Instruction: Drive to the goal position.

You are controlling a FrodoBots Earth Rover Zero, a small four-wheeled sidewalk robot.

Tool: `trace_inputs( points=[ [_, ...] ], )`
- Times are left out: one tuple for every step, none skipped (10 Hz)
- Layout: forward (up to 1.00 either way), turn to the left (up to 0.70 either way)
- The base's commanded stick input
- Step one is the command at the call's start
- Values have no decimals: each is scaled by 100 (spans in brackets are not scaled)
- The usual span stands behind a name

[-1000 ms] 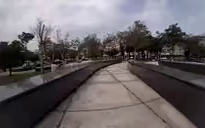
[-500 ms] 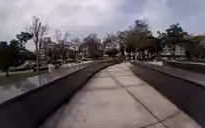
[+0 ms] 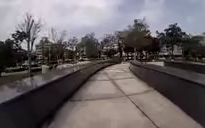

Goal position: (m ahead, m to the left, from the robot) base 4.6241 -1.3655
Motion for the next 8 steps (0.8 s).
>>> trace_inputs(
  points=[
    [85,0],
    [85,0],
    [85,0],
    [85,0],
    [85,0],
    [85,0],
    [85,0],
    [85,-1]
  ],
)
